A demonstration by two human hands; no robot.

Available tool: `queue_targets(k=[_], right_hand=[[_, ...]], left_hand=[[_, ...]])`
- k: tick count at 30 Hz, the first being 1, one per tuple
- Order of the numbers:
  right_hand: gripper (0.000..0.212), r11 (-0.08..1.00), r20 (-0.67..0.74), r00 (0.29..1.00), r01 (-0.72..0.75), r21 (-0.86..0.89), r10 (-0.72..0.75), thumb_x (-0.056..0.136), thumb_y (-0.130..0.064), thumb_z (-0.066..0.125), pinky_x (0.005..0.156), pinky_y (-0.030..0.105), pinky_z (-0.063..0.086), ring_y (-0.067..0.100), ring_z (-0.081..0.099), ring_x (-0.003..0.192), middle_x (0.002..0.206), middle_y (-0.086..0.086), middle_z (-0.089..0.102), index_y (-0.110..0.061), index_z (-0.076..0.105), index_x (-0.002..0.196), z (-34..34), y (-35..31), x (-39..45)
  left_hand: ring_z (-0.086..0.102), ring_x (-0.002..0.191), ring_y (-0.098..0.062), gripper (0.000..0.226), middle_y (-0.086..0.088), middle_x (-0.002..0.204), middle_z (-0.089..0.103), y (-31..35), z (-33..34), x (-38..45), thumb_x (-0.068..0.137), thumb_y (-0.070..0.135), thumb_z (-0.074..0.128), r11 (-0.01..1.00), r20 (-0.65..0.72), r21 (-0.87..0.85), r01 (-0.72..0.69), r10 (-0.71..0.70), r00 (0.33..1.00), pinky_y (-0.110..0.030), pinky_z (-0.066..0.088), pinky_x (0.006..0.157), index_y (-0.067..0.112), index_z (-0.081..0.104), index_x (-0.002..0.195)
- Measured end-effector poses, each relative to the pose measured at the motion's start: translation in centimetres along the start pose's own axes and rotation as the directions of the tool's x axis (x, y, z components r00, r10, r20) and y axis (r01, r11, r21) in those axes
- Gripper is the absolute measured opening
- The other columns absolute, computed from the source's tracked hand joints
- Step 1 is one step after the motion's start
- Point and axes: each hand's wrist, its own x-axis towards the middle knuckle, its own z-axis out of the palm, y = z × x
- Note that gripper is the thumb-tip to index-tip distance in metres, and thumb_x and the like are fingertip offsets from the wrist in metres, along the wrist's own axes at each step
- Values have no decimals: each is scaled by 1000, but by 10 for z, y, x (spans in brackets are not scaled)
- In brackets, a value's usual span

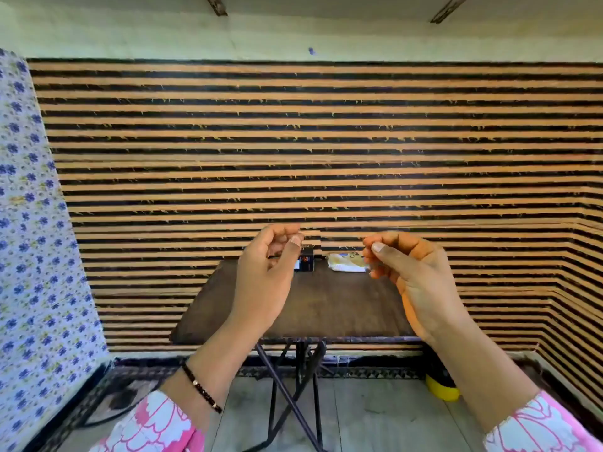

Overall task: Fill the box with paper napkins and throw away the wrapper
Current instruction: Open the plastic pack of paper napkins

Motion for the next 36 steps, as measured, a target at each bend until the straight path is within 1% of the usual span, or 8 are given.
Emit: queue_targets(k=[6,10,13,19,26,30,33,36], right_hand=[[15,991,-58,990,-132,1,132,88,-1,54,63,23,49,13,61,74,78,6,68,-5,69,87,-9,70,23],[18,977,-102,973,-211,-11,209,88,-3,54,65,25,49,14,62,76,77,3,69,-10,71,85,-8,119,54],[19,965,-114,958,-264,5,262,89,-3,53,66,26,49,15,62,77,77,2,69,-12,70,85,-3,153,84],[19,936,-145,925,-351,24,351,89,-3,54,65,26,49,16,62,77,78,3,69,-11,71,86,9,219,144],[19,883,-139,872,-469,35,469,89,-3,54,66,29,48,17,61,75,74,3,69,-10,71,84,9,288,202],[18,866,-174,850,-498,41,497,89,-3,53,68,30,47,16,61,74,75,4,69,-7,71,87,-4,325,235],[17,849,-195,827,-525,65,527,89,-4,54,68,30,48,17,62,74,76,5,70,-6,71,89,-18,353,259],[16,830,-171,815,-556,36,553,89,-5,55,67,30,47,16,62,73,78,6,69,-7,71,88,-34,380,285]], left_hand=[[63,96,-12,14,0,97,68,-74,26,7,90,21,56,985,7,-61,161,-161,987,-46,52,89,25,62,102],[64,97,-13,15,1,99,69,-124,40,31,90,20,55,971,11,-82,224,-224,974,-48,51,90,27,63,100],[64,96,-14,15,-1,98,69,-161,46,55,89,17,55,956,26,-110,273,-272,962,-49,51,91,23,64,100],[66,91,-11,14,4,93,72,-236,60,106,90,13,54,919,52,-134,372,-368,928,-48,52,90,17,65,98],[66,92,-9,16,1,94,71,-309,90,153,89,8,53,876,71,-180,448,-443,894,-39,52,90,12,64,101],[67,91,-12,17,4,87,73,-348,115,173,89,4,52,834,85,-205,512,-506,858,-33,52,81,13,66,95],[66,88,-9,19,9,85,73,-376,136,187,90,3,51,797,92,-221,562,-556,826,-28,53,76,13,66,94],[66,85,-8,20,7,84,73,-400,160,206,90,3,50,763,76,-240,601,-602,795,-28,51,74,14,66,92]])
